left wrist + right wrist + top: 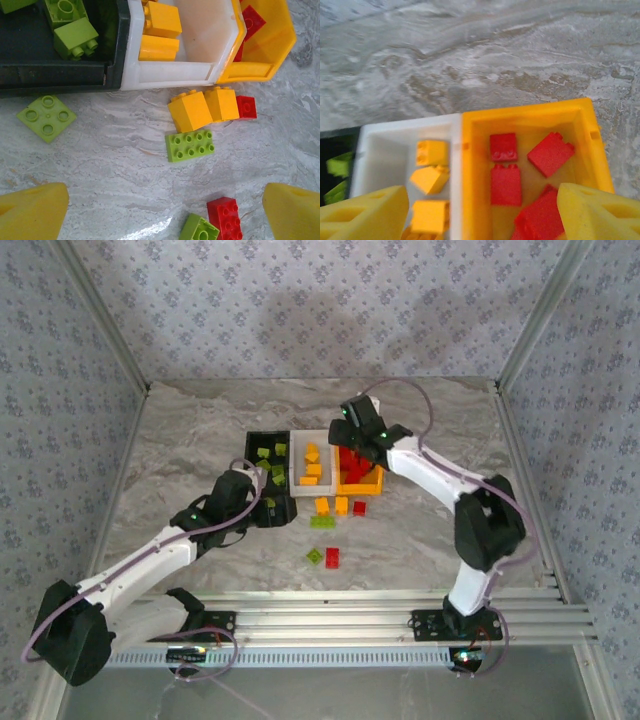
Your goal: Sort the legos into containers by color
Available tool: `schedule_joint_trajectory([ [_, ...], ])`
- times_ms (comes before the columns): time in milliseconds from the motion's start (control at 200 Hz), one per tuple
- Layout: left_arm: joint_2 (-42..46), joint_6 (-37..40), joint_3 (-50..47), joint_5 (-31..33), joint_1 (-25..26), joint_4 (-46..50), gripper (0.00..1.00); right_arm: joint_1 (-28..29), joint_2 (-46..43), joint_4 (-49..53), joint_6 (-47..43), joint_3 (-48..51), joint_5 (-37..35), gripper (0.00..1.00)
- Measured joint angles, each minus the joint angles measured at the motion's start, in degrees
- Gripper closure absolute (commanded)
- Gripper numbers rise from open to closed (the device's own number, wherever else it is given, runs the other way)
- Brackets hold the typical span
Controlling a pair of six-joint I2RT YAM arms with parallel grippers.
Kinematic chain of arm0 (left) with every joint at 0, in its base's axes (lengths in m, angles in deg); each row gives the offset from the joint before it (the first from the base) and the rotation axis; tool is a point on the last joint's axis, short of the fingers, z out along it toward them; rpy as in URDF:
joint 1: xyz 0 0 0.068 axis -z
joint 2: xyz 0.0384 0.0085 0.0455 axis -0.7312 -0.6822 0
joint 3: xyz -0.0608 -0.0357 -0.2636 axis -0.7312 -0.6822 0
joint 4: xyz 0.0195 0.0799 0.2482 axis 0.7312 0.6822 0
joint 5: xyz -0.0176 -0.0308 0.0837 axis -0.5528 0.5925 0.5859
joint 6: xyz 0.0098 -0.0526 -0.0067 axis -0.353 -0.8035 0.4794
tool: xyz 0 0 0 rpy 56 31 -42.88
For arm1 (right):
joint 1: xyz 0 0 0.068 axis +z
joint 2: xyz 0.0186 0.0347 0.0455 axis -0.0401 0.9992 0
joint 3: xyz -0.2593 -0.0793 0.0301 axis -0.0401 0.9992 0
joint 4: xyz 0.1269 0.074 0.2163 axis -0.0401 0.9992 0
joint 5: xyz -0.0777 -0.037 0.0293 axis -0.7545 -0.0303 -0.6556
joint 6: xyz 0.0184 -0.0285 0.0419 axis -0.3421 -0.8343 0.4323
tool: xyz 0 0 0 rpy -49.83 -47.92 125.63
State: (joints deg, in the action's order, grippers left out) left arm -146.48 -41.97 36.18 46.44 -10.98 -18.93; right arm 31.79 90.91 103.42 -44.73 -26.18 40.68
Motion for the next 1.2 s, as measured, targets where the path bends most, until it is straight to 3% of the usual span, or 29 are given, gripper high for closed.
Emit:
schedule_joint_trajectory([
  [190,0.7,0.1,0.0,0.0,0.1,0.0,0.01,6.3,-16.4,-3.8,0.0,14.4,-0.5,0.13],
  [310,2.7,0.1,-0.6,0.4,0.1,0.0,0.0,10.3,-20.1,-3.7,0.0,22.4,0.3,0.12],
  [695,5.8,-0.1,-2.5,2.9,0.1,0.9,0.01,29.1,-13.3,5.2,-2.8,28.6,1.5,0.08],
  [1004,4.8,-0.3,-2.8,3.7,0.1,1.0,0.0,32.8,-5.3,7.3,-2.6,28.2,-0.9,0.17],
  [1199,3.9,-0.3,-2.8,3.7,0.1,1.3,0.01,31.8,-4.4,9.0,-0.7,28.3,-2.6,0.34],
])
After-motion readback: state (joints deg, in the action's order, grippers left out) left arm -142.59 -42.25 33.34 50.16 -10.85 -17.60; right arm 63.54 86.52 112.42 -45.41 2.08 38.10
